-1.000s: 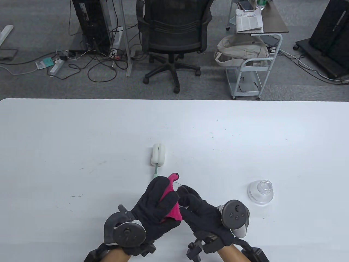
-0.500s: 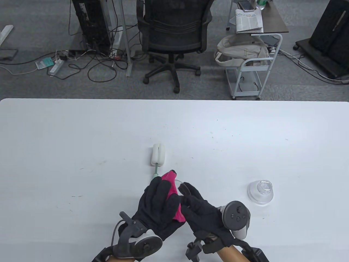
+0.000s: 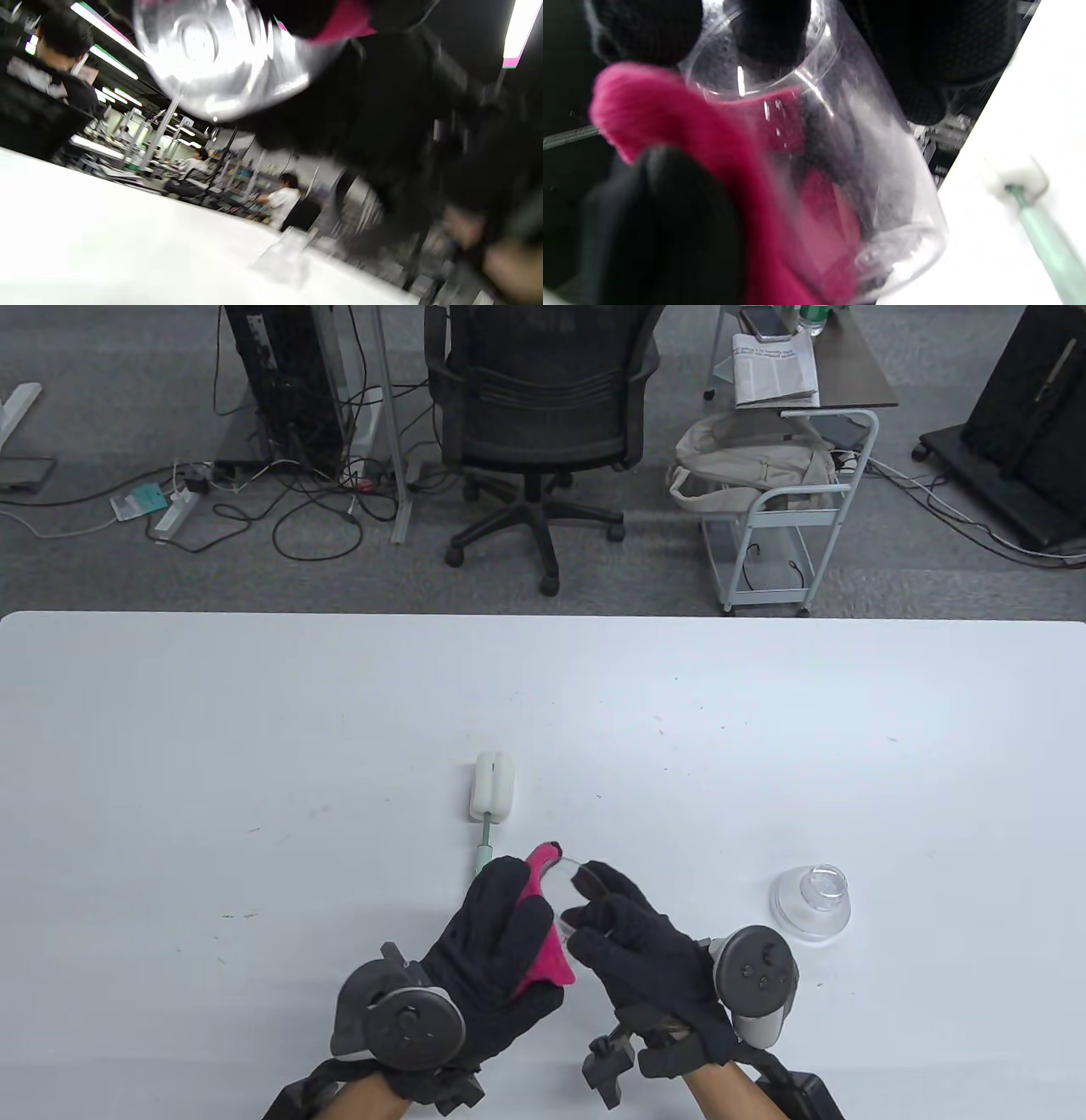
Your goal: Brush the shaker cup with the cup brush
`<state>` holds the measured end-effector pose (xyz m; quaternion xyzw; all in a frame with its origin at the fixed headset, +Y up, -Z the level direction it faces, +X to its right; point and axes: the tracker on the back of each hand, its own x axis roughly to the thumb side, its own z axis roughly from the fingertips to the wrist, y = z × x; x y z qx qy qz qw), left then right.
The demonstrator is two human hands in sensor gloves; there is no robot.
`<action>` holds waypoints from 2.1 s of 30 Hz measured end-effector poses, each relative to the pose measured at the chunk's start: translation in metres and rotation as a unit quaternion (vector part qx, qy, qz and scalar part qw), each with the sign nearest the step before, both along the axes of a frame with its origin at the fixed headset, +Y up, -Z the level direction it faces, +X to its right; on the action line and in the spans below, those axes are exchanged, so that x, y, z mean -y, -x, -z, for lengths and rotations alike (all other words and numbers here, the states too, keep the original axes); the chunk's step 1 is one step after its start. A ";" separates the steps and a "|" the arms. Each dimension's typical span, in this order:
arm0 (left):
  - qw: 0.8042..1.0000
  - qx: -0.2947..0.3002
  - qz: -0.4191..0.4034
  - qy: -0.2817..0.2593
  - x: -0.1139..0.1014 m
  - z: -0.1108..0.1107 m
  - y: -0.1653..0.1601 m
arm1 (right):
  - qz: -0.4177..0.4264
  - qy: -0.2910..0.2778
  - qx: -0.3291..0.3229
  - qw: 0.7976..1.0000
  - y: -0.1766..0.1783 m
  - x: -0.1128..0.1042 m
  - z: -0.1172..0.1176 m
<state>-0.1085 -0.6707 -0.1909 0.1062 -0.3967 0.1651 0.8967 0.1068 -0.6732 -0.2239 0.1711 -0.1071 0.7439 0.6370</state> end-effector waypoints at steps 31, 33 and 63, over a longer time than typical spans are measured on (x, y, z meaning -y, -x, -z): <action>0.567 0.266 -0.502 0.597 0.034 0.038 0.026 | -0.109 -0.357 -0.068 0.925 0.027 -0.043 -0.055; 0.529 0.247 -0.549 0.597 0.043 0.038 0.026 | -0.248 -0.476 -0.009 0.844 0.042 -0.043 -0.073; 0.993 0.013 -0.112 0.019 -0.017 -0.004 0.012 | 0.071 0.057 -0.067 0.994 0.010 0.004 -0.005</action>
